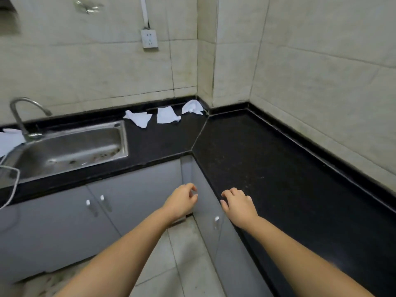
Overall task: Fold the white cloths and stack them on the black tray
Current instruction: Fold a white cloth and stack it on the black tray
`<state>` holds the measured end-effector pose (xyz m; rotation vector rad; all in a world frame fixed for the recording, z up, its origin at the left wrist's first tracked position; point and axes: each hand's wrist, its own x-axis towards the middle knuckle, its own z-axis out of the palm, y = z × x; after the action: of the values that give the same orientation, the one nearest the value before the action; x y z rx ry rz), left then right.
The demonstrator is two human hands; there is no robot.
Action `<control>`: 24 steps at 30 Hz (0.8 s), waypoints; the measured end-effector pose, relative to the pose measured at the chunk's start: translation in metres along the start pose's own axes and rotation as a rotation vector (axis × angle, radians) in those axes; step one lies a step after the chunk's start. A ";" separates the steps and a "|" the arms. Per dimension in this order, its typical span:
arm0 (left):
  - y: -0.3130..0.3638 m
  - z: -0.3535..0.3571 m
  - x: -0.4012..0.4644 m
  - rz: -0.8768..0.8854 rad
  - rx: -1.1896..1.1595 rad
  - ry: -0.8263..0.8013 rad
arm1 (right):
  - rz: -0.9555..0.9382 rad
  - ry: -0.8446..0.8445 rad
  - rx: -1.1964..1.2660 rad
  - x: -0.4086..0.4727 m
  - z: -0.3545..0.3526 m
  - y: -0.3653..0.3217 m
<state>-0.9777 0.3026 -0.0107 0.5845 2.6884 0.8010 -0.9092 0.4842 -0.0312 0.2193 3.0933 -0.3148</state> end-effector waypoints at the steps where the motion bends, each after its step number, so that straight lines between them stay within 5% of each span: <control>1: -0.009 -0.010 0.014 -0.017 -0.016 0.016 | -0.012 -0.013 0.003 0.022 -0.001 -0.006; 9: -0.089 -0.072 0.168 -0.053 -0.058 0.062 | -0.048 -0.071 0.026 0.200 0.012 -0.047; 24: -0.186 -0.157 0.459 -0.051 0.038 -0.118 | 0.159 -0.138 0.139 0.483 0.027 -0.067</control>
<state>-1.4955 0.2959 -0.0556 0.5517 2.6046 0.6812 -1.3962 0.4803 -0.0627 0.4250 2.8985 -0.5154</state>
